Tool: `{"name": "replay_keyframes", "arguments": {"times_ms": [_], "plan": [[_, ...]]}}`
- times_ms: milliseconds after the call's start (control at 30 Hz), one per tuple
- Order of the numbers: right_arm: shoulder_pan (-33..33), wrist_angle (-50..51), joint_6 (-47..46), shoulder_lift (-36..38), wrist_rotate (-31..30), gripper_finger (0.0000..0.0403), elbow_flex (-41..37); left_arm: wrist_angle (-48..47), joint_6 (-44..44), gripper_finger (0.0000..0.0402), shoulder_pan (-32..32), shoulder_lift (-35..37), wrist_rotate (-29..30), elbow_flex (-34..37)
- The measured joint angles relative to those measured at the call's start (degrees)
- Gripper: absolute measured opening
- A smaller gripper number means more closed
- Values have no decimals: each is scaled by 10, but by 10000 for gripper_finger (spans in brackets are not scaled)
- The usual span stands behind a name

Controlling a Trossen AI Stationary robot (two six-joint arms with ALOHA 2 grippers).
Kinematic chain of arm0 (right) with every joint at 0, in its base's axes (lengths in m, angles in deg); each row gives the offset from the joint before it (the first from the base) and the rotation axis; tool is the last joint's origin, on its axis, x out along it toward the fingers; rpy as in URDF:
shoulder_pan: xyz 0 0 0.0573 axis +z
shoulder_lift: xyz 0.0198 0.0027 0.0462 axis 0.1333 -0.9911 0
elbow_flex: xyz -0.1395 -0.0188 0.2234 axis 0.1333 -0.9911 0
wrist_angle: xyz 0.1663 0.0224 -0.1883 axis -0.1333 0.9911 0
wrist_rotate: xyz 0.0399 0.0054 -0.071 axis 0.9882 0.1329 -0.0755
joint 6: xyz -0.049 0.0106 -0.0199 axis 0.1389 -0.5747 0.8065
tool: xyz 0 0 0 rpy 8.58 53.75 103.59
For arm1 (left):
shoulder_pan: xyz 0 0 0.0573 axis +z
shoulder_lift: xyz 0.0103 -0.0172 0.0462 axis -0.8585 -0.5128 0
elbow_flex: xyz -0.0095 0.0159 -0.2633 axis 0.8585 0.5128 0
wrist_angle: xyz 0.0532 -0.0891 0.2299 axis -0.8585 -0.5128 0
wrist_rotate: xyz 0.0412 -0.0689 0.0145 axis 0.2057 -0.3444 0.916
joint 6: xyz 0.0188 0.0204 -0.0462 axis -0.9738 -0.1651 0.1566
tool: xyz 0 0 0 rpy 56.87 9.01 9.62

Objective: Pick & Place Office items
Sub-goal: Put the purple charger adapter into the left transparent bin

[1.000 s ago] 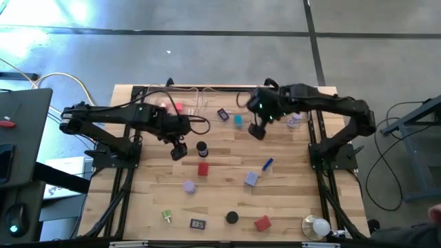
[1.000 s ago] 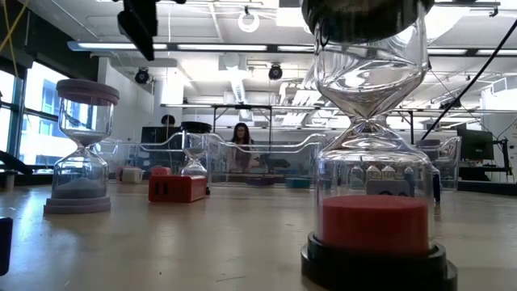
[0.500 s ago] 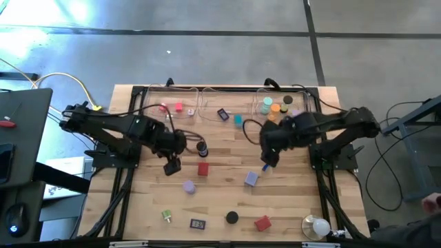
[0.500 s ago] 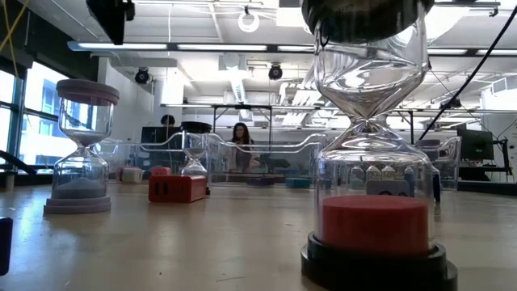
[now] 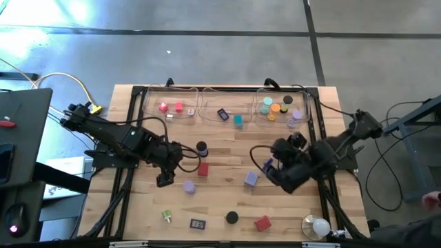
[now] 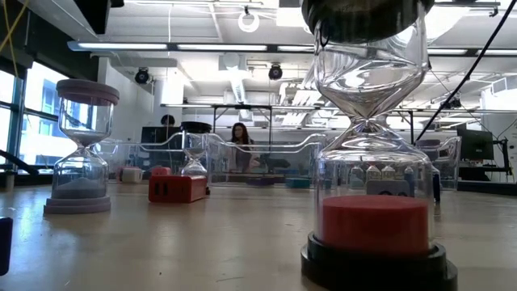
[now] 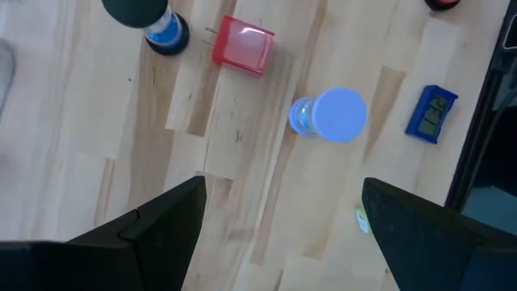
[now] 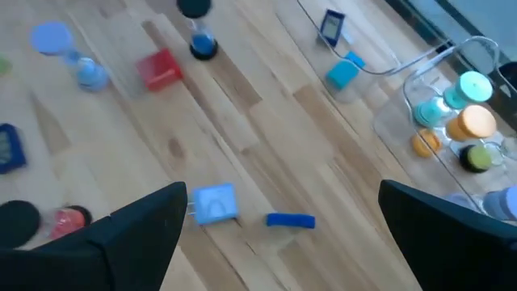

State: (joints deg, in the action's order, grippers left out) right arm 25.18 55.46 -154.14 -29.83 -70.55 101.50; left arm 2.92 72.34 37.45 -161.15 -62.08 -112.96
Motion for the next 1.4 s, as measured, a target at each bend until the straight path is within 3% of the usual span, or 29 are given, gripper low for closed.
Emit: {"name": "replay_keyframes", "arguments": {"times_ms": [200, 500, 900, 1067, 1400], "plan": [[35, -51, -39, 0, -15, 398, 0, 0, 2, 325, -11, 0, 13, 0], [21, -208, 24, 0, -24, 398, 0, -15, 19, 325, -25, 0, -21, 0], [3, -216, -202, 0, 85, 392, -29, -24, -18, 325, -37, 0, 14, 1], [1, -246, -196, 0, 113, 392, -79, -28, -48, 325, -34, 0, 17, 1], [-8, -341, -72, -1, 108, 391, -202, -40, -73, 325, -31, 0, 58, 1]]}}
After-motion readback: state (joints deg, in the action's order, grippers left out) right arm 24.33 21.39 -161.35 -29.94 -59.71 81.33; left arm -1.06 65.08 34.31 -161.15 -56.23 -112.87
